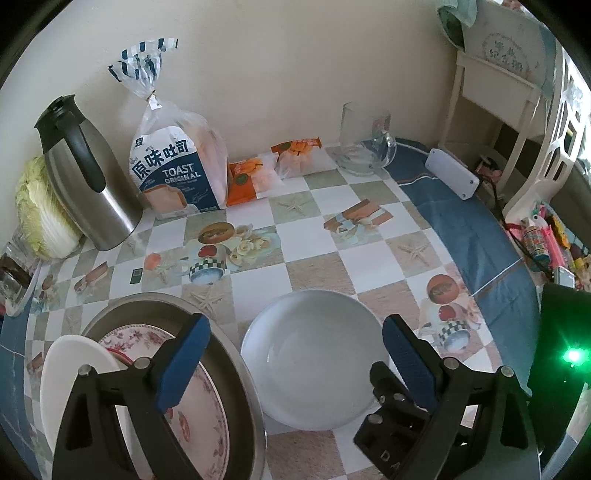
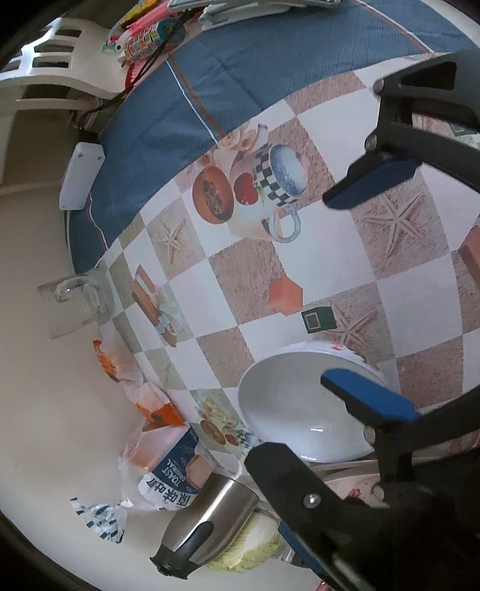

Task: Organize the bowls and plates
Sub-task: 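Move both grippers to the rim of the round white bowl, then close both grippers on the round white bowl rim and lift it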

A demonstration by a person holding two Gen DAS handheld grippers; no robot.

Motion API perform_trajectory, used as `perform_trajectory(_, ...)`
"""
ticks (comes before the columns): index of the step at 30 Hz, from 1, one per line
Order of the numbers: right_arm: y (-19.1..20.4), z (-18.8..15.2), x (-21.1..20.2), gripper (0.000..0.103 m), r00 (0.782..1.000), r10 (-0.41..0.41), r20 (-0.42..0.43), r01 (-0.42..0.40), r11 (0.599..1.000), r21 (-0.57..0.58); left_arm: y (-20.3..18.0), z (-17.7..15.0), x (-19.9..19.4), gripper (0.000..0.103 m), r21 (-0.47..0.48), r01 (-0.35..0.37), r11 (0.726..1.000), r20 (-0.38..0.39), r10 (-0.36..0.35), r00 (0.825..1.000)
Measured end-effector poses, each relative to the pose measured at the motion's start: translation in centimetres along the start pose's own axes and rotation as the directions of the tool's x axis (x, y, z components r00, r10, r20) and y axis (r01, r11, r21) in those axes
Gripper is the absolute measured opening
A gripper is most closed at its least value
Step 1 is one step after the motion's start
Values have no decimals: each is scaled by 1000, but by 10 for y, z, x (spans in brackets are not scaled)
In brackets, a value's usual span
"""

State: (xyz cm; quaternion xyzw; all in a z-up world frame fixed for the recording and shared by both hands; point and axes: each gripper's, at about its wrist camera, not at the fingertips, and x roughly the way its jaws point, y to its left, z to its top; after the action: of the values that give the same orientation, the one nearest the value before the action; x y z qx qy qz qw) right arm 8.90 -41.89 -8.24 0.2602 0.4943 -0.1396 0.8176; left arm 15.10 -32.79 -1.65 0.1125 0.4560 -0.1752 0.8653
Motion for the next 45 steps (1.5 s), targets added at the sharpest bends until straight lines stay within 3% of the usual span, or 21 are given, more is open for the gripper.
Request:
perform_trajectory(2, 2, 0, 2, 76, 1000, 1, 1, -1, 1000, -4, 1, -1, 2, 94, -3, 0, 1000, -4, 0, 1000)
perform_trajectory(5, 6, -1, 2, 58, 1000, 28, 10, -28, 1000, -14, 4, -2, 4, 93, -12, 1, 1000, -11, -1, 1000)
perform_trajectory(7, 11, -2, 1, 43, 999, 49, 16, -49, 999, -25, 7, -2, 6, 85, -19, 4, 1000, -20, -4, 1000)
perform_trajectory(8, 13, -2, 0, 41, 999, 52, 15, -52, 998, -29, 8, -2, 6, 78, -23, 6, 1000, -24, -6, 1000)
perform_trajectory(9, 15, -2, 0, 35, 998, 57, 13, -56, 998, -33, 9, -3, 7, 78, -28, 10, 1000, -30, -11, 999)
perform_trajectory(15, 20, -4, 1, 18, 995, 97, 8, -97, 995, -35, 9, -3, 8, 78, -27, 14, 1000, -34, -15, 999)
perform_trajectory(28, -11, 1, -8, 18, 999, 11, 35, -13, 999, 45, 5, -7, 19, 68, -22, 47, 999, -73, -49, 996)
perform_trajectory(35, -20, 3, -9, 18, 999, 13, 29, -16, 997, 76, 0, -18, 40, 51, -34, 79, 996, -149, -83, 985)
perform_trajectory(41, -19, 2, -7, 18, 1000, 12, 24, -14, 997, 71, 2, -23, 48, 34, -54, 88, 995, -169, -96, 981)
perform_trajectory(45, -18, 2, -6, 12, 1000, 23, 19, -25, 997, 68, 5, -24, 51, 21, -70, 99, 993, -173, -110, 979)
